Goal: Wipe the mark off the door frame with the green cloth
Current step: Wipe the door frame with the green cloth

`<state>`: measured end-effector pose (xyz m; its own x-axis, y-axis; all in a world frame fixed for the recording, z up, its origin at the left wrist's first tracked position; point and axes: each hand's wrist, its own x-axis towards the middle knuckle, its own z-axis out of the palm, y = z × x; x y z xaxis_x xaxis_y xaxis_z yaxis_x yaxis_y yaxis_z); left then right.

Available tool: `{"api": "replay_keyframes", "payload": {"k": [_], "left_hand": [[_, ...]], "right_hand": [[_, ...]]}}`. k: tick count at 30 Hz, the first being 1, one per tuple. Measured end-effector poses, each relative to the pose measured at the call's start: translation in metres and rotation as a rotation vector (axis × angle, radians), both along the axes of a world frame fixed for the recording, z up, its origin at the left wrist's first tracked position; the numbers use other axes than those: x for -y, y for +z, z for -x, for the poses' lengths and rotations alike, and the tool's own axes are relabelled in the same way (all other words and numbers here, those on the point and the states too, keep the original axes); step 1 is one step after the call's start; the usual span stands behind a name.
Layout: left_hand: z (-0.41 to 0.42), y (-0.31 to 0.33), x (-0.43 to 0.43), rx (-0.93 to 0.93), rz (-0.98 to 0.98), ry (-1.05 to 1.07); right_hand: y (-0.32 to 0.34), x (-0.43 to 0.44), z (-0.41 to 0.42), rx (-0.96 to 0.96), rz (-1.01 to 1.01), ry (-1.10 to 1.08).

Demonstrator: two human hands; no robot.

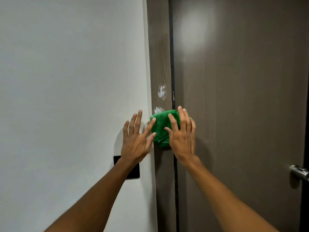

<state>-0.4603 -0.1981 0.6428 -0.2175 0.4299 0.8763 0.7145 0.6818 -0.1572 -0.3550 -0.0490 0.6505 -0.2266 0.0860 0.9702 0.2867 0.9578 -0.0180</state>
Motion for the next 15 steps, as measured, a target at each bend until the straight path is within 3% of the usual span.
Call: {"api": "replay_keyframes", "payload": {"k": [2,5,8,15], "left_hand": [[0.016,0.015,0.006,-0.068,-0.023,0.056],[0.040,0.048,0.008,-0.103,-0.063,0.111],[0.064,0.063,0.005,-0.139,-0.063,0.118],[0.090,0.053,-0.001,-0.289,-0.120,0.131]], "right_hand": [[-0.003,-0.002,0.008,0.039,-0.150,0.028],[-0.018,0.006,0.023,0.072,-0.058,0.109],[-0.025,0.000,0.039,0.069,-0.029,0.033],[0.024,-0.001,0.072,-0.093,-0.076,-0.010]]}}
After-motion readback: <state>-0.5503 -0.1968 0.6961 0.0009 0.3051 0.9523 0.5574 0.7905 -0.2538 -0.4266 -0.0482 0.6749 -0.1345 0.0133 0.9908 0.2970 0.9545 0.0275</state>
